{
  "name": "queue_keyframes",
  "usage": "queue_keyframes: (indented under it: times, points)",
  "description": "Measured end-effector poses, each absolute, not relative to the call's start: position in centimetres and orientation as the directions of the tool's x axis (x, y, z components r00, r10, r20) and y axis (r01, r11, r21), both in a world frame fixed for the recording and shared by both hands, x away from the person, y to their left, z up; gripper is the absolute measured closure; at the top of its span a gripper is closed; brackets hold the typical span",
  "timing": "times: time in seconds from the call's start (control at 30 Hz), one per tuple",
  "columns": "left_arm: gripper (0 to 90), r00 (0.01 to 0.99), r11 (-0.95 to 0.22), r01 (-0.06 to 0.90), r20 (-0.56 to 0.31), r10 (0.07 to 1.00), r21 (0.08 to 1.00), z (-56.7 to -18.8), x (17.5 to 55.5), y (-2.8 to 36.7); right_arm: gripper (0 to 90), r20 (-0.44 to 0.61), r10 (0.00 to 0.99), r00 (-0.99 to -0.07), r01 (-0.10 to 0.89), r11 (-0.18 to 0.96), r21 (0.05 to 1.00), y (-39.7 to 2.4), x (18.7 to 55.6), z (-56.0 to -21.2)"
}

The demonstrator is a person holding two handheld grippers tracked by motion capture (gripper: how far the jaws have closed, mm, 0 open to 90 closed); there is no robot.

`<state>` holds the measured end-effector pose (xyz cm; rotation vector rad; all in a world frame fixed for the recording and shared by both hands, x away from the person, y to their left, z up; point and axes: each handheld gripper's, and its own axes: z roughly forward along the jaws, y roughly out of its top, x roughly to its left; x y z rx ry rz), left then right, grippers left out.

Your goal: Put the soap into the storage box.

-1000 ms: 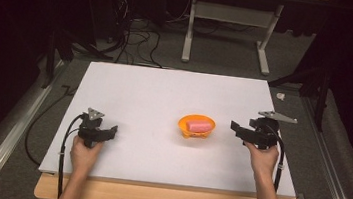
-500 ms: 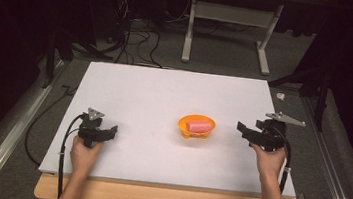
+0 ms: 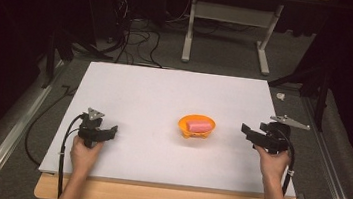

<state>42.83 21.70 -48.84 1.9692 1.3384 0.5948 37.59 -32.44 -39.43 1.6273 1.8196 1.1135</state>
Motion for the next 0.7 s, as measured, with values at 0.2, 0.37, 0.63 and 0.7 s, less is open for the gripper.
queue_keyframes:
  times: [0.2, 0.37, 0.63, 0.7]
  points:
    - [27.1, 0.369, -0.246, 0.622, -0.001, 0.93, 0.744, -48.8, 42.8, 21.7, 24.2, 0.183, 0.967, -0.18, 0.601, -0.039, 0.798, -33.1, 37.3, -40.0]
    - [27.1, 0.369, -0.246, 0.622, -0.001, 0.93, 0.744, -48.8, 42.8, 21.7, 24.3, 0.183, 0.969, -0.168, 0.609, -0.044, 0.792, -33.3, 37.3, -40.5]
    - [27.1, 0.368, -0.245, 0.622, -0.002, 0.93, 0.744, -48.8, 42.8, 21.7, 24.2, 0.189, 0.969, -0.158, 0.615, -0.053, 0.787, -33.9, 37.2, -41.2]
    - [27.1, 0.369, -0.246, 0.623, -0.002, 0.929, 0.743, -48.8, 42.8, 21.7, 24.3, 0.192, 0.969, -0.153, 0.617, -0.058, 0.785, -33.9, 37.1, -41.3]
